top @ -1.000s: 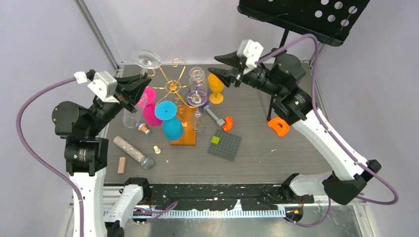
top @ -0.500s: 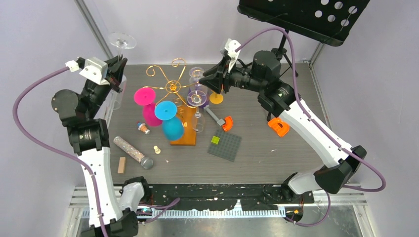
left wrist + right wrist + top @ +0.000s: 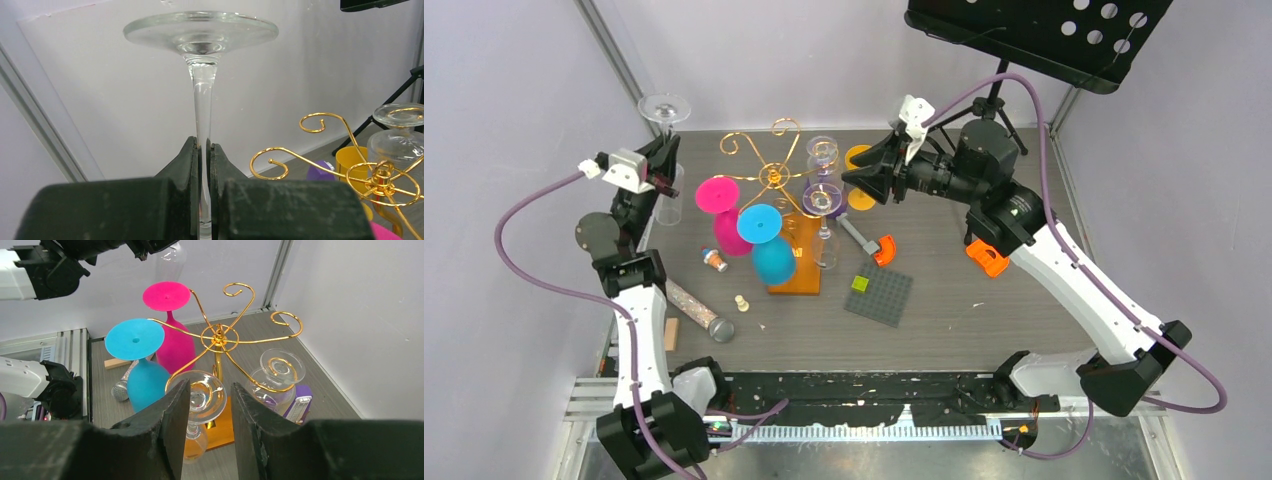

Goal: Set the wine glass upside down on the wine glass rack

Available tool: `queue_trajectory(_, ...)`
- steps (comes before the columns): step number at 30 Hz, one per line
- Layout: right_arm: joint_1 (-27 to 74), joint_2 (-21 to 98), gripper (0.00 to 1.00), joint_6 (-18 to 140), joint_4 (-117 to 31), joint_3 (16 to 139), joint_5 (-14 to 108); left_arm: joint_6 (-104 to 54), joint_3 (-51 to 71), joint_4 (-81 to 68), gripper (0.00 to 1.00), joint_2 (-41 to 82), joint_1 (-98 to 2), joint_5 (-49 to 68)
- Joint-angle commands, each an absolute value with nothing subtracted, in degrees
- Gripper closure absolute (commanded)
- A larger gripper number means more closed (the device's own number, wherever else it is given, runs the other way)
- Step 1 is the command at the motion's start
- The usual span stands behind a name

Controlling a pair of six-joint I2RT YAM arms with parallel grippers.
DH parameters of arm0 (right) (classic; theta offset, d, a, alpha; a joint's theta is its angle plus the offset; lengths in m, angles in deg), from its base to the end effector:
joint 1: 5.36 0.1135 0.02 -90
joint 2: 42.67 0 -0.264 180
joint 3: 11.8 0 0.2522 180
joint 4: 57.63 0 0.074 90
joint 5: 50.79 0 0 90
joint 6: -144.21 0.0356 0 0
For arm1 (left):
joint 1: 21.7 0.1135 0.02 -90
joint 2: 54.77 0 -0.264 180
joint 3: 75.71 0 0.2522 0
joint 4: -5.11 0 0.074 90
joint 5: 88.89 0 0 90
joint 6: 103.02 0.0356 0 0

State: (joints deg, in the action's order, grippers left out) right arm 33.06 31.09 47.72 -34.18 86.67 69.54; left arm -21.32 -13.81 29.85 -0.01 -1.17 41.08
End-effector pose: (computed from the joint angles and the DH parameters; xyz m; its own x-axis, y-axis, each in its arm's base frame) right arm 0.2082 0.1881 0.4747 0.1225 -0.0274 -0.9921 -0.9240 0.3617 -0.1240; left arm 0.1990 0.0501 0.4140 0.4545 0.0521 -0.8892 0.3109 0.9262 0.2131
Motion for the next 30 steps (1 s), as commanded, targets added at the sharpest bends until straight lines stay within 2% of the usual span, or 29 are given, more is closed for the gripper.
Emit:
queue_trajectory(1, 33.3, 28.8, 0.58, 46.9, -37.0, 85.5, 68.9, -22.3, -16.6, 48.1, 1.0, -0.3, -0.5, 37.8)
queue_trajectory(9, 33.5, 31.1, 0.6, 48.6, -34.6, 89.2, 69.2, -25.0, -21.2, 58.1, 1.0, 4.4, -0.3, 38.7)
queue_trajectory(17, 34.3, 31.8, 0.6, 48.4, -34.6, 89.8, 68.9, -34.1, -20.4, 73.9, 1.0, 14.7, 0.4, 47.0)
queue_trajectory(21, 35.1, 33.4, 0.6, 47.7, -32.9, 92.4, 68.8, -39.5, -17.4, 75.6, 1.0, 19.0, 0.4, 53.4)
queue_trajectory(30, 39.9, 39.8, 0.57, 44.5, -26.5, 102.4, 62.3, -40.6, -17.0, 76.6, 1.0, 23.4, 0.4, 56.1)
